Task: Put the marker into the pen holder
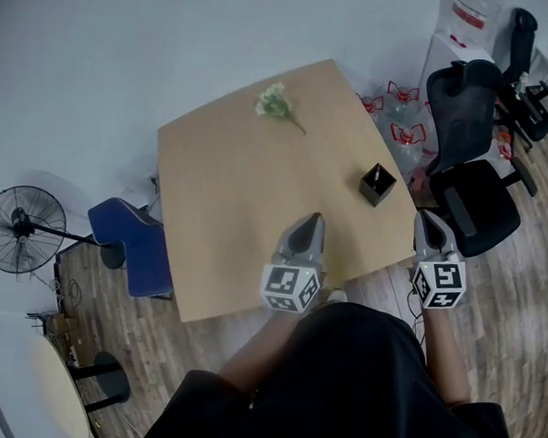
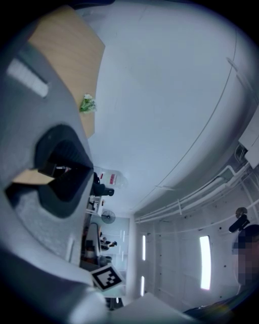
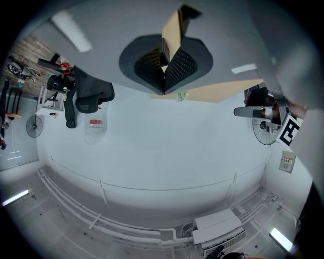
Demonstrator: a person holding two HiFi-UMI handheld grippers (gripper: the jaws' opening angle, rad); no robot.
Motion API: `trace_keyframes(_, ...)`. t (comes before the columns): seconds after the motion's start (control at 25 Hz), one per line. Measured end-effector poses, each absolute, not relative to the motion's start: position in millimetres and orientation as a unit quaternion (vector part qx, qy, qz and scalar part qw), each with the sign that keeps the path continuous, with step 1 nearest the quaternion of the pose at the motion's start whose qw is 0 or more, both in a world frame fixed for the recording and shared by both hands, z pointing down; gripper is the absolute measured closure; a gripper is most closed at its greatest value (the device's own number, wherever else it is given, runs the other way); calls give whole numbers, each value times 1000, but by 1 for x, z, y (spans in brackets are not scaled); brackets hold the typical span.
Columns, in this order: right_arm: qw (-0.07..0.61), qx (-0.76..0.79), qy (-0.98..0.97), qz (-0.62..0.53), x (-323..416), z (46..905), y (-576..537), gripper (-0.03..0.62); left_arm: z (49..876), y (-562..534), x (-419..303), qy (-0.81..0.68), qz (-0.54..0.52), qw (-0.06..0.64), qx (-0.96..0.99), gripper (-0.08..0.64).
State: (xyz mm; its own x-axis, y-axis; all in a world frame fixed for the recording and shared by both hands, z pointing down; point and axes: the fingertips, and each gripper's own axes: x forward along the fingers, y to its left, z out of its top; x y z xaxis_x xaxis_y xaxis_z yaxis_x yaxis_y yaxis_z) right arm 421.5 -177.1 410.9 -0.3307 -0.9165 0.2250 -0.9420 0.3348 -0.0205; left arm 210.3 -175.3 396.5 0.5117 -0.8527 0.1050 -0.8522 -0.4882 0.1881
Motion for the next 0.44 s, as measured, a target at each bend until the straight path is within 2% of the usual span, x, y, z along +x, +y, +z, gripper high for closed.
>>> trace_keyframes(0.44, 88, 585, -803, 66, 432, 414, -197, 592, 406, -190, 209, -492, 10, 105, 864, 557)
